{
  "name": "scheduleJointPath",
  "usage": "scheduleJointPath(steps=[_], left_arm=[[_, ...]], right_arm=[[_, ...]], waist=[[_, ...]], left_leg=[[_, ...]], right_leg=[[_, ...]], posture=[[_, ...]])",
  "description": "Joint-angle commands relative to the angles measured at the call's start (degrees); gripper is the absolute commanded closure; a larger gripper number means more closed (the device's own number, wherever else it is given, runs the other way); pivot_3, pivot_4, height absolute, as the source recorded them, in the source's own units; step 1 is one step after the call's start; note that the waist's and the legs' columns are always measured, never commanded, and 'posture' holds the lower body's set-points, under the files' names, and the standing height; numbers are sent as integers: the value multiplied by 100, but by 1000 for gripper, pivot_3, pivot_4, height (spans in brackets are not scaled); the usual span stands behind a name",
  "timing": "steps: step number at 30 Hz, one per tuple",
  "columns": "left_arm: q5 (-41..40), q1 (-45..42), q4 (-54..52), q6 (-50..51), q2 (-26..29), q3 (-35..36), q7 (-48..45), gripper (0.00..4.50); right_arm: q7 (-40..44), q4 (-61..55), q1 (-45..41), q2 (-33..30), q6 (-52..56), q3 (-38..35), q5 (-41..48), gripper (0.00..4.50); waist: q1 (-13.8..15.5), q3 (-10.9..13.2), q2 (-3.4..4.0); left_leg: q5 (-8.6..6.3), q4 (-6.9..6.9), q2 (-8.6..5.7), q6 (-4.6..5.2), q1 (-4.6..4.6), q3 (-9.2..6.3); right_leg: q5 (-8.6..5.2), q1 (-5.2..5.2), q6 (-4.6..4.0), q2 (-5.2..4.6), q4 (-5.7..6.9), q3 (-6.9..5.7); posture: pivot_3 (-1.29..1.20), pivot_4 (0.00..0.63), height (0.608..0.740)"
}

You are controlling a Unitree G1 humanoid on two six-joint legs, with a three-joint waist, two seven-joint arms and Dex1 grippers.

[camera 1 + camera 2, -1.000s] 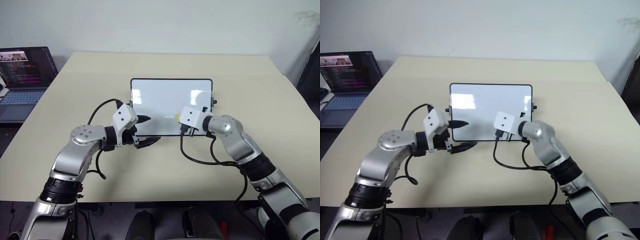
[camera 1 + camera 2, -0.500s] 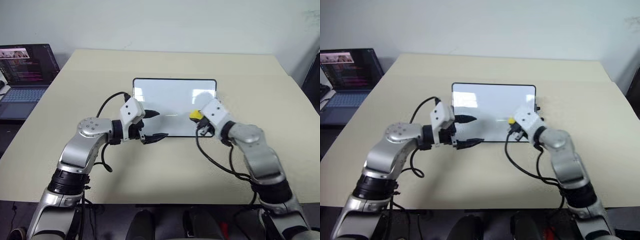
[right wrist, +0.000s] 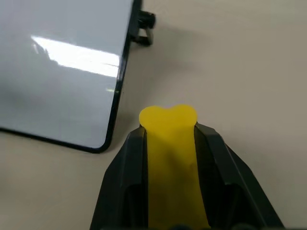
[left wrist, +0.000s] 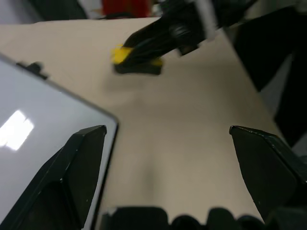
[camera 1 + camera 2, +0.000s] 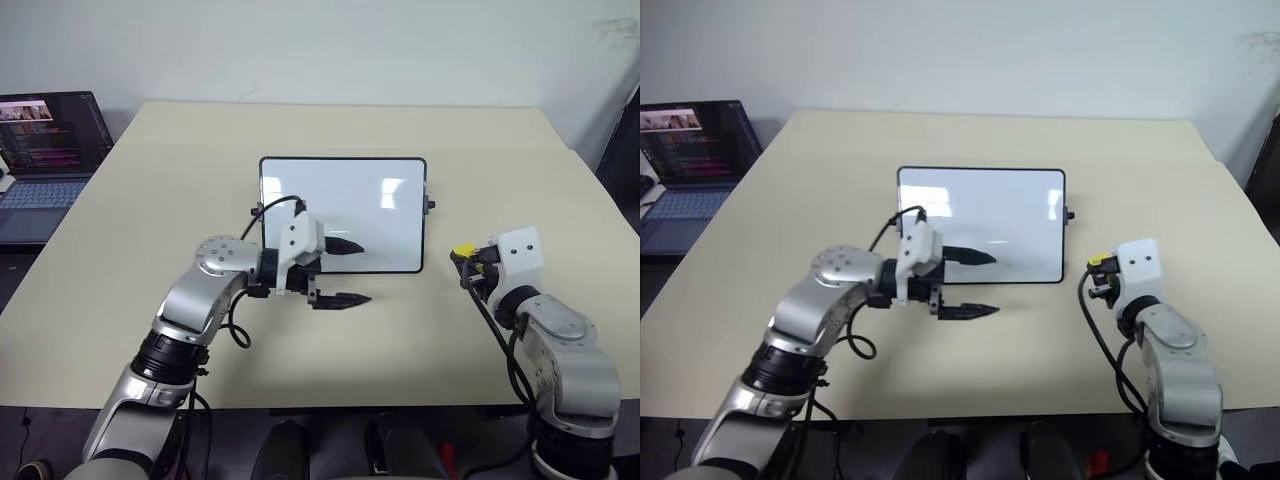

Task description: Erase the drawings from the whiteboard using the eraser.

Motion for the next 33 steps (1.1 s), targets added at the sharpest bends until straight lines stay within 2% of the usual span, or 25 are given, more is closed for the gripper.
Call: scheduleJointPath(steps=[1,6,16,23,30,33], left_arm=[[170,-129,0,-294,-171,-132,115,0],[392,-65,113,-538,-447,-471,119,0],[752,-739,1123,-940,-1000,-646,197,0],[667,-605,1008,-869,-892,-598,-22,0],[717,-616,1067,-925,-799,-538,-29,0],[705,-480,1015,-941,-708,-491,-2,0]], right_arm=[[-121,232,-43,-238,-213,-110,93,3503],[-292,422,170,-194,-316,-141,247,3503],[-722,835,92,-156,-667,-244,454,3503],[-828,1116,35,-340,-914,-243,541,3503],[-952,1445,-163,-392,-1125,-474,751,1292],[-953,1493,-161,-424,-1169,-492,827,90]], waist=[[5,1,1],[14,1,2],[0,1,3],[-1,1,3],[8,1,3],[6,1,4]], left_leg=[[0,1,-4,0,-1,2],[-1,1,-8,1,-5,3],[-1,2,-11,2,-1,4],[-1,1,-9,2,-1,3],[-1,3,-8,2,-2,2],[-1,1,-8,2,-3,2]], right_leg=[[0,0,0,-4,-1,1],[-1,2,1,-10,-7,0],[-1,3,1,1,-3,2],[-1,3,1,6,-4,2],[-1,3,1,5,-3,3],[-1,3,1,5,-5,3]], posture=[[0,150,740],[0,150,740],[0,150,740],[0,150,740],[0,150,740],[0,150,740]])
